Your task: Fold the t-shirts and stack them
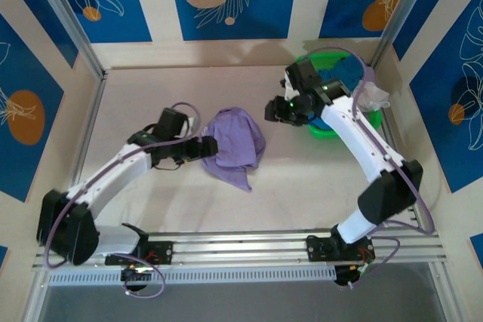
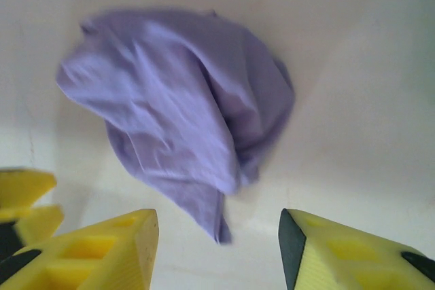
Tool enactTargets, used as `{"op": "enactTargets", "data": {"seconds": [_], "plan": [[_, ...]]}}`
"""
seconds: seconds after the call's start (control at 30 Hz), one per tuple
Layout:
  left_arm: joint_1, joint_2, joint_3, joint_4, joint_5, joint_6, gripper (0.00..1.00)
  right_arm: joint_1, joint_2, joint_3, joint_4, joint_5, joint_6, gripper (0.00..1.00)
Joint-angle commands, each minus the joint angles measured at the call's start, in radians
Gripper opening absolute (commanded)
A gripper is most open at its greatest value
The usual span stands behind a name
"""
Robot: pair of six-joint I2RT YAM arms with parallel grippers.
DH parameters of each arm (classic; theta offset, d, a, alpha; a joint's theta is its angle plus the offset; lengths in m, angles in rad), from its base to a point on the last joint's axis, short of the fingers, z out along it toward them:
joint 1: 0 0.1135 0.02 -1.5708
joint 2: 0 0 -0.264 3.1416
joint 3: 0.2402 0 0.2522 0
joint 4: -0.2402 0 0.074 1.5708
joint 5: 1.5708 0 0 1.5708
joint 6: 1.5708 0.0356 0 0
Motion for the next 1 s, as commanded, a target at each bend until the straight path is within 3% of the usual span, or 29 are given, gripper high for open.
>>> {"op": "enactTargets", "data": {"seconds": [0.0,0.13,0.4,0.57,0.8,0.97], "plan": [[-0.069,0.098,0.061,0.039,-0.073,-0.017,0.86,-0.023,-0.070,-0.143,0.054,-0.068,0.036,0.52],[-0.127,0.237,0.145,0.018,-0.127,0.008,0.78,-0.062,-0.136,-0.246,0.076,-0.088,0.044,0.52],[-0.165,0.388,0.236,-0.022,-0.206,0.018,0.51,-0.101,-0.185,-0.385,0.139,-0.126,0.061,0.52],[-0.170,0.405,0.275,-0.093,-0.319,0.061,0.52,-0.098,-0.173,-0.435,0.197,-0.146,0.083,0.52],[-0.180,0.504,0.357,-0.138,-0.312,0.082,0.49,-0.077,-0.087,-0.497,0.341,-0.223,0.129,0.52],[-0.178,0.504,0.345,-0.125,-0.316,0.096,0.36,-0.006,0.019,-0.503,0.437,-0.273,0.164,0.52]]}}
